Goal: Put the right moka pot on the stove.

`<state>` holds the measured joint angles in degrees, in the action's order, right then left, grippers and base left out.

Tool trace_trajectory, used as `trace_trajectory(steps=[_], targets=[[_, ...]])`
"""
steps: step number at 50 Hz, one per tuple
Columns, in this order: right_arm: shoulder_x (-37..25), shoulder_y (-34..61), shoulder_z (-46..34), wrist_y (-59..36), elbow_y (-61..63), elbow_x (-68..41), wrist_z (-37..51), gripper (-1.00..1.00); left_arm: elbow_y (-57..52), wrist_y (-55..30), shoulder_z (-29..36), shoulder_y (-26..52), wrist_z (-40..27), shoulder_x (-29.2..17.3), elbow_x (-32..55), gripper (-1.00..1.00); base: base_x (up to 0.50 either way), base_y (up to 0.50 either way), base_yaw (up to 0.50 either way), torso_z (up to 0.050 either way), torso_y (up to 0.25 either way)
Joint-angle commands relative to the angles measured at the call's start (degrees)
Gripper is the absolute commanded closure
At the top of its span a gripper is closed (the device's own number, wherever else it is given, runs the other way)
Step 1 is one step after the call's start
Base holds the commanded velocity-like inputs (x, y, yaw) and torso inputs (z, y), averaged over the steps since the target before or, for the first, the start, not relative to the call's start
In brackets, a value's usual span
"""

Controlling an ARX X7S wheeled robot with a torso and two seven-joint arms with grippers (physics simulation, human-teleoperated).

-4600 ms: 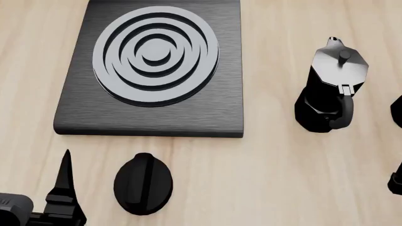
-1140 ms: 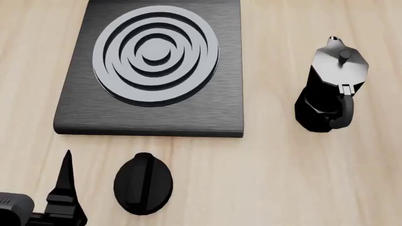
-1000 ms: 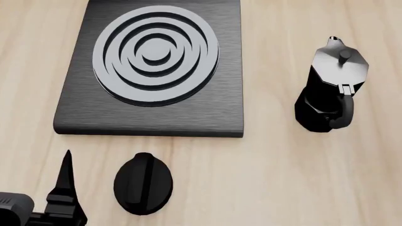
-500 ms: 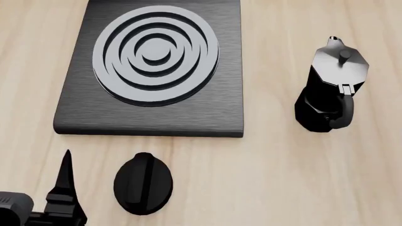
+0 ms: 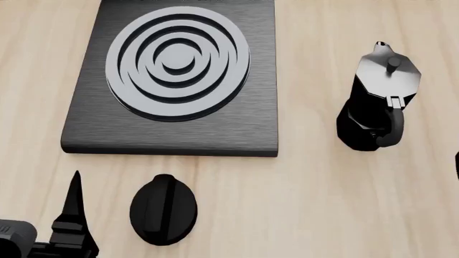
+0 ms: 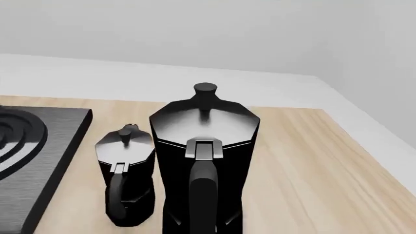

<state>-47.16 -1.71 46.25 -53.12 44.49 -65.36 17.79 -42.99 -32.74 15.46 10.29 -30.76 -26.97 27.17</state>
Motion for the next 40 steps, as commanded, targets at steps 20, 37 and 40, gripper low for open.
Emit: trace_trajectory(steps=[20, 37, 40], targets=[[0.49, -3.74, 4.2, -2.46, 10.83, -6.32, 3.9, 1.0, -0.04, 0.72, 0.35, -0.21, -0.09, -0.4, 0.09, -1.0, 0.0, 0.0, 0.0, 0.0, 0.001], [0.28, -0.25, -6.66, -0.24, 11.74, -2.96, 5.45, 1.0, -0.18, 0.6, 0.64, -0.03, -0.23, -0.64, 0.25, -1.0, 0.0, 0.0, 0.0, 0.0, 0.001], [1.18, 0.23, -9.53, 0.38, 11.93, -0.59, 4.72, 1.0, 0.17, 0.59, 0.84, 0.16, -0.18, -0.6, 0.15, -1.0, 0.0, 0.0, 0.0, 0.0, 0.003]])
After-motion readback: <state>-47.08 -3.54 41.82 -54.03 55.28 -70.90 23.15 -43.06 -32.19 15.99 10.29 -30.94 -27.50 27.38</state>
